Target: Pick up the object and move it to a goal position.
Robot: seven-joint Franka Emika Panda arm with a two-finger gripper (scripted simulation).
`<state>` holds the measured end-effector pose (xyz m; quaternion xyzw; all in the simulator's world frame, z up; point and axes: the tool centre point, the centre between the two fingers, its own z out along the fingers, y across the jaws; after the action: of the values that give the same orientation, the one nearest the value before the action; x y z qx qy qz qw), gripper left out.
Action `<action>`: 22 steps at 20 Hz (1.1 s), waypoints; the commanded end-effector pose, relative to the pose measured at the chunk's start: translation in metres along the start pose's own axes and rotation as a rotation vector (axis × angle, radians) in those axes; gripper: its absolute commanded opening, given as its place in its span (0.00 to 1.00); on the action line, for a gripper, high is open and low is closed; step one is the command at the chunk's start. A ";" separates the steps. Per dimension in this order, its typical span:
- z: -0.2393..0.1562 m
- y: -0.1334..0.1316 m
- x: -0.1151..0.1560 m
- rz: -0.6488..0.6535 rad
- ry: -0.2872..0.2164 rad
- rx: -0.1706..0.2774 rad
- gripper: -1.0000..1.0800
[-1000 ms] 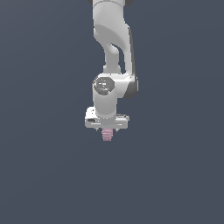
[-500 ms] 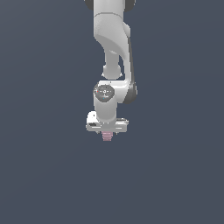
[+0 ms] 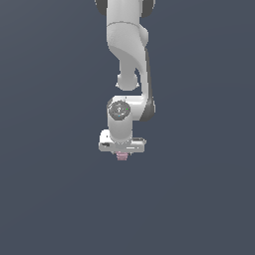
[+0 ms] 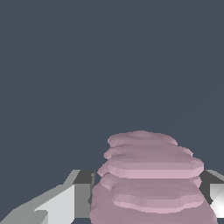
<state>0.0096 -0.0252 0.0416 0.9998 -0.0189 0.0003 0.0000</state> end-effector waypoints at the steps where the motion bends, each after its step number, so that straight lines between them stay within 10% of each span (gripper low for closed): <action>1: 0.001 0.000 0.000 0.000 -0.001 0.000 0.00; 22: -0.029 -0.008 -0.034 0.000 0.000 0.000 0.00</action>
<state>-0.0176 -0.0175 0.0651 0.9998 -0.0189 0.0001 0.0000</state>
